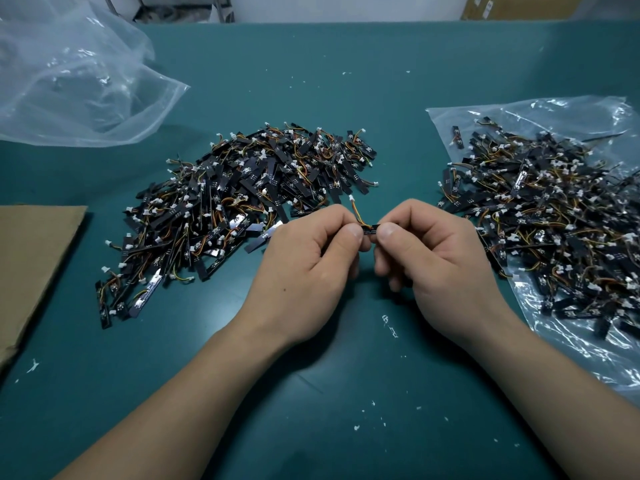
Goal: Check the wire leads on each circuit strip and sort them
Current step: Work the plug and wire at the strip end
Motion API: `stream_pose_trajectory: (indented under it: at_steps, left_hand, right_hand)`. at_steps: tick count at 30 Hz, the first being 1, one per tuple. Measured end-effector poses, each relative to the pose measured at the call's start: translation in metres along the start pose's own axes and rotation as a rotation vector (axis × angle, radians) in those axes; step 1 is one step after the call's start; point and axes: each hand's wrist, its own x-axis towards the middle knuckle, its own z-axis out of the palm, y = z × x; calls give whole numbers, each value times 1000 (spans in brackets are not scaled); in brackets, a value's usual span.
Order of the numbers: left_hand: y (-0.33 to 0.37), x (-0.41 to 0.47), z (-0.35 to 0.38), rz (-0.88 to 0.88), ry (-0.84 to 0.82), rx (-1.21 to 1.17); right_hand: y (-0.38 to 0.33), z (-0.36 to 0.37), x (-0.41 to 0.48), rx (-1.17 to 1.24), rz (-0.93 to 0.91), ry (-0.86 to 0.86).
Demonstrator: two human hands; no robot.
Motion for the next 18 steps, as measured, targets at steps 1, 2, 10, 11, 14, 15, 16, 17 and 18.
stream_pose_trajectory:
  at_steps: [1, 2, 10, 11, 14, 15, 16, 17, 18]
  left_hand:
    - [0, 0, 0, 0, -3, 7]
    - [-1, 0, 0, 2, -4, 16]
    - [-1, 0, 0, 11, -1, 42]
    - [-1, 0, 0, 12, 0, 47]
    - [-2, 0, 1, 17, 3, 41]
    - [-2, 0, 0, 17, 5, 46]
    - [-2, 1, 1, 16, 6, 48]
    - [-2, 1, 0, 14, 6, 45]
    - [-2, 1, 0, 14, 6, 37]
  right_hand:
    - [0, 0, 0, 3, 4, -1]
    - [0, 0, 0, 9, 6, 0]
    - [2, 1, 0, 11, 10, 8]
    - [2, 1, 0, 11, 10, 8]
    - [2, 1, 0, 9, 7, 6]
    - [2, 1, 0, 8, 6, 5]
    - [2, 1, 0, 7, 4, 3]
    - [2, 0, 0, 8, 1, 1]
    - [2, 0, 0, 11, -4, -3]
